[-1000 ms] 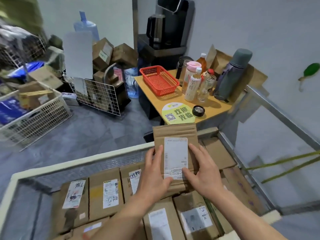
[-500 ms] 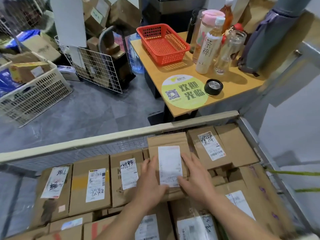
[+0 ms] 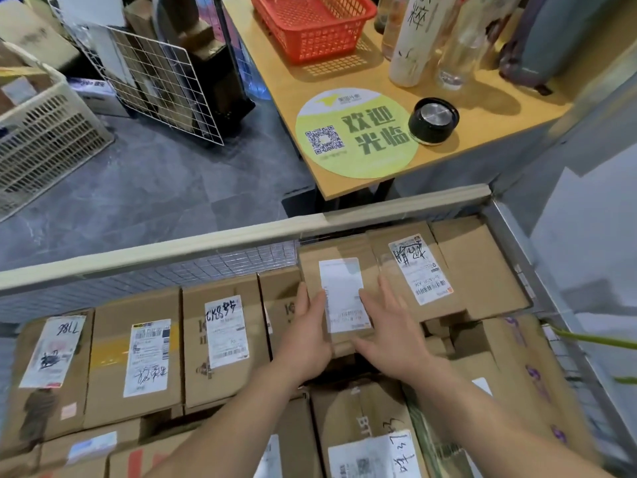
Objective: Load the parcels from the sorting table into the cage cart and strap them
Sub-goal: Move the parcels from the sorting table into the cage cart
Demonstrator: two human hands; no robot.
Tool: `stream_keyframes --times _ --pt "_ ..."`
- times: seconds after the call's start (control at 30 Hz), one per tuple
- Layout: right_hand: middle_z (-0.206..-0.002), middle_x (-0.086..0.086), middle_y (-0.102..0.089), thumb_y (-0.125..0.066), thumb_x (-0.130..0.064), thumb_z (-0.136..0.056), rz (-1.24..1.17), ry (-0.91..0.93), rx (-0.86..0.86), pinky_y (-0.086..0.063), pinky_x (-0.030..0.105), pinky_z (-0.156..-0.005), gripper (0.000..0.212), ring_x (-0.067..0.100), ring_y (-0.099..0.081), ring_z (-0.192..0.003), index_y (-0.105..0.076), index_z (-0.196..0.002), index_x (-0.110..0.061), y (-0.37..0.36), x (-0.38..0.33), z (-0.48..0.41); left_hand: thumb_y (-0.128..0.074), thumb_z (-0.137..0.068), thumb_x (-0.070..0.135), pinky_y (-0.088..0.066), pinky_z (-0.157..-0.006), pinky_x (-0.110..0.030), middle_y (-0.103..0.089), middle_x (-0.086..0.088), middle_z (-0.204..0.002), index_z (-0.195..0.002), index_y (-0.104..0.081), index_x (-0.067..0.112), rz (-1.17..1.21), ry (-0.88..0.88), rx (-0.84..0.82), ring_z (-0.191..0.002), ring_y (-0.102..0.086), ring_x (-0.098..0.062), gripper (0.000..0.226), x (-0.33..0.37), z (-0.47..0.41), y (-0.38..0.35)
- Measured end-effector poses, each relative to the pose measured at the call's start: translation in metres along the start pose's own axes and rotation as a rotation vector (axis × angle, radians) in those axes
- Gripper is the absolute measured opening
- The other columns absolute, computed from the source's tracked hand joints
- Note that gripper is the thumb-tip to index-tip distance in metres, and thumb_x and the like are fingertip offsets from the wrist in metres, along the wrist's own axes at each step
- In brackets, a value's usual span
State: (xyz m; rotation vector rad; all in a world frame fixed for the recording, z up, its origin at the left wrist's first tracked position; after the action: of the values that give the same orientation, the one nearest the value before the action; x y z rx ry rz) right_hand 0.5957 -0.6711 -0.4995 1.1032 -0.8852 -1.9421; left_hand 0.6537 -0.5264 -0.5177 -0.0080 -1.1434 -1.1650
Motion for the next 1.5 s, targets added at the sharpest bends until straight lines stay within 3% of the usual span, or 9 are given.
stream_keyframes --times 0.33,0.43,0.53,0.67,0.8,1.1,1.27,1.4,1.5 --pt "-0.166 0.005 0.008 -0.056 -0.053 -0.089 0.177 -0.037 -0.06 -0.01 0.043 -0.121 0.089 0.026 0.005 -0.151 -0.007 -0.159 -0.027 -0.002 0.002 -0.007 -0.058 -0.088 0.004 -0.039 -0.108 -0.028 0.036 -0.005 -0.156 -0.157 0.006 0.024 -0.191 0.086 -0.063 -0.148 -0.021 -0.028 0.096 0.006 -0.013 -0.005" --pt "-0.165 0.006 0.002 -0.059 -0.048 -0.09 0.17 -0.047 -0.104 -0.021 0.047 -0.119 0.085 0.028 -0.002 -0.151 -0.011 -0.157 -0.028 0.006 -0.003 -0.004 -0.068 -0.082 0.009 -0.047 -0.101 -0.036 0.031 -0.004 -0.159 -0.154 -0.007 0.025 -0.303 0.073 -0.045 -0.142 -0.03 -0.032 0.096 0.009 -0.01 0.001" --pt "-0.157 0.009 -0.019 -0.057 -0.043 -0.088 0.132 -0.066 -0.079 -0.036 0.046 -0.11 0.063 0.03 -0.022 -0.143 -0.03 -0.143 -0.028 0.02 -0.006 0.001 -0.072 -0.081 0.023 -0.043 -0.105 -0.04 0.008 -0.006 -0.161 -0.149 -0.022 0.02 -0.444 0.008 0.044 -0.142 -0.021 -0.034 0.085 0.019 -0.002 0.013" --pt "-0.136 0.001 -0.035 -0.059 -0.04 -0.089 0.131 -0.055 0.043 -0.044 0.04 -0.097 0.046 0.027 -0.038 -0.13 -0.039 -0.125 -0.021 0.044 -0.019 0.02 -0.065 -0.086 0.041 -0.034 -0.11 -0.047 -0.012 -0.003 -0.156 -0.15 -0.02 0.019 -0.567 -0.081 0.123 -0.142 -0.014 -0.031 0.081 0.036 0.02 0.036" --pt "-0.166 0.008 -0.01 -0.051 -0.047 -0.098 0.132 -0.077 0.13 -0.02 0.04 -0.122 0.075 0.024 -0.008 -0.153 -0.017 -0.156 -0.015 0.068 -0.044 0.052 -0.054 -0.094 0.05 -0.015 -0.12 -0.047 -0.006 -0.004 -0.162 -0.155 -0.011 0.017 -0.637 -0.165 0.159 -0.15 -0.001 -0.03 0.081 0.063 0.056 0.069" --pt "-0.164 -0.005 0.012 -0.022 -0.066 -0.097 0.135 -0.04 0.435 0.007 0.027 -0.12 0.083 0.01 0.017 -0.15 0.004 -0.16 -0.019 0.153 -0.129 0.157 -0.035 -0.097 0.061 -0.004 -0.122 -0.043 0.004 -0.004 -0.165 -0.157 0.0 0.012 -0.708 -0.445 0.276 -0.151 0.011 -0.027 0.085 0.152 0.164 0.151" --pt "-0.164 0.006 -0.013 -0.011 -0.072 -0.094 0.118 -0.039 0.663 -0.011 0.037 -0.122 0.09 0.018 -0.004 -0.151 -0.022 -0.157 -0.009 0.208 -0.154 0.219 -0.041 -0.095 0.061 -0.018 -0.12 -0.046 -0.017 -0.009 -0.163 -0.155 -0.016 0.008 -0.65 -0.639 0.397 -0.152 -0.005 -0.031 0.084 0.21 0.213 0.182" --pt "-0.163 0.001 -0.005 -0.019 -0.065 -0.094 0.156 -0.078 0.78 0.0 0.028 -0.118 0.083 0.014 0.003 -0.15 -0.018 -0.158 -0.012 0.249 -0.161 0.272 -0.04 -0.096 0.06 -0.011 -0.121 -0.043 -0.014 -0.007 -0.163 -0.156 -0.014 0.009 -0.629 -0.758 0.427 -0.152 -0.001 -0.029 0.082 0.259 0.249 0.189" --pt "-0.164 0.006 -0.011 -0.022 -0.063 -0.095 0.17 -0.125 0.845 -0.007 0.032 -0.12 0.081 0.018 -0.004 -0.152 -0.021 -0.157 -0.011 0.273 -0.156 0.313 -0.042 -0.096 0.059 -0.008 -0.121 -0.041 -0.014 -0.007 -0.164 -0.156 -0.014 0.011 -0.603 -0.85 0.451 -0.152 -0.002 -0.028 0.081 0.296 0.279 0.185"
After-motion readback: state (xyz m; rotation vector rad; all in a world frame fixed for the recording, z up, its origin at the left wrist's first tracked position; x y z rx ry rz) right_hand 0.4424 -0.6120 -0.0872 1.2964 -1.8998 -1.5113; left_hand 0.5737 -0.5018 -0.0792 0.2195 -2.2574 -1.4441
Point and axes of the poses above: each hand's wrist, its own z-axis away from the middle knuckle, its own y-axis out of the back of the hand, x = y × z, the point moved 6 cm from there along -z, towards the middle knuckle
